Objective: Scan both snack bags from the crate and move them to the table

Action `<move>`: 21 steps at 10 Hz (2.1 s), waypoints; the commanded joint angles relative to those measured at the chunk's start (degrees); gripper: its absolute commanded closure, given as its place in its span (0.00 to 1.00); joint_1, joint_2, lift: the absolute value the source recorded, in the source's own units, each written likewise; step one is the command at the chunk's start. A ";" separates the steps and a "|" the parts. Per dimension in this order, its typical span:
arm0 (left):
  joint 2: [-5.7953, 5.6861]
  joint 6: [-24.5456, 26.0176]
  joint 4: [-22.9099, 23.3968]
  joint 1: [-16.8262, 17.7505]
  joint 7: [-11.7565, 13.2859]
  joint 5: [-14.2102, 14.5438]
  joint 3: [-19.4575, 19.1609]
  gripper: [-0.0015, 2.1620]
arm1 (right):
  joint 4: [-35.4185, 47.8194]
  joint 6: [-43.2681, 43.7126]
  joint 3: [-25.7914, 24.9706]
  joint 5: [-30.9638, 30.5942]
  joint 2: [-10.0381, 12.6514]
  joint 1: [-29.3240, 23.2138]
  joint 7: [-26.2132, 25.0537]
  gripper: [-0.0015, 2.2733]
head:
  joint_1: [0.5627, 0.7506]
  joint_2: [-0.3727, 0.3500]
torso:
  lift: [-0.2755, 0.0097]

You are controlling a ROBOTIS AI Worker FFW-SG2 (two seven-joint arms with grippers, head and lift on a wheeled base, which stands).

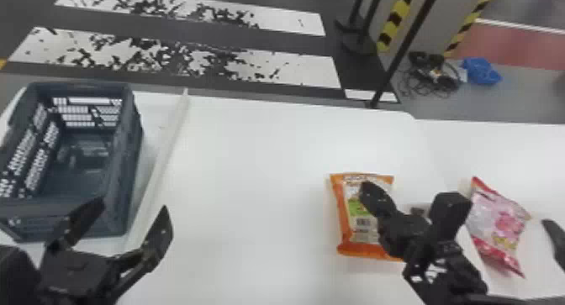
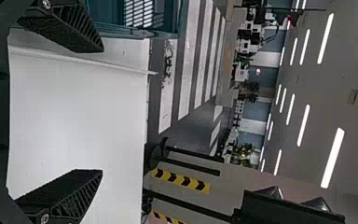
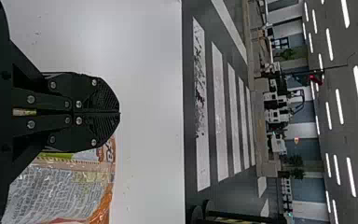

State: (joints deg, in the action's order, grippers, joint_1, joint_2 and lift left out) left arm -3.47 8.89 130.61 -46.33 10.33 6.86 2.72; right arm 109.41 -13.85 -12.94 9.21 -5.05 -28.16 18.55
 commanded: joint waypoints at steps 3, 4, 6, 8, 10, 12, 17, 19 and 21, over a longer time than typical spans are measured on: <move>-0.75 -1.36 -4.14 2.64 0.48 2.28 0.09 0.03 | -10.00 12.31 0.11 -2.79 -0.31 1.61 -0.62 0.99 | 0.70 0.21 | 0.66; -1.19 -1.36 -4.93 3.26 0.83 2.72 0.00 0.03 | -12.20 15.12 0.55 -3.58 -0.31 1.61 -0.62 0.99 | 0.70 0.20 | 0.66; -1.98 -1.19 -5.98 4.40 1.10 3.60 -0.09 0.03 | -17.30 21.28 1.78 -4.90 -0.66 1.70 -0.62 0.99 | 0.70 0.20 | 0.66; -1.98 -1.36 -8.27 5.63 2.33 4.21 0.00 0.03 | -21.61 26.20 3.27 -5.69 -1.10 1.61 0.43 0.99 | 0.70 0.21 | 0.66; -1.98 -1.89 -9.41 5.98 2.59 4.74 -0.18 0.03 | -24.33 31.65 5.56 -6.92 -1.63 0.47 0.61 0.99 | 0.70 0.23 | 0.66; -2.07 -2.59 -9.67 5.98 2.68 5.00 -0.35 0.03 | -24.51 35.86 6.53 -7.19 -2.95 -2.43 1.84 0.99 | 0.70 0.28 | 0.66; -1.98 -3.83 -10.11 6.16 2.68 5.09 -0.35 0.03 | -12.29 39.20 3.19 -2.53 -4.35 -9.20 3.86 0.92 | 0.70 0.27 | 0.66; -2.07 -4.18 -10.38 6.16 2.68 5.09 -0.35 0.03 | -2.88 29.19 -4.64 4.15 -3.91 -11.22 9.22 0.02 | 0.70 0.25 | 0.66; -2.95 -4.53 -10.47 6.16 2.59 5.27 -0.44 0.03 | -2.45 26.72 -11.93 4.77 -3.65 -11.04 9.49 0.01 | 0.70 0.17 | 0.66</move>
State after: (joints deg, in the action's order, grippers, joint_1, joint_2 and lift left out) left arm -6.18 4.49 120.16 -40.17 12.89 12.03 2.31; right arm 106.99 13.43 -22.89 13.84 -8.71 -39.24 28.03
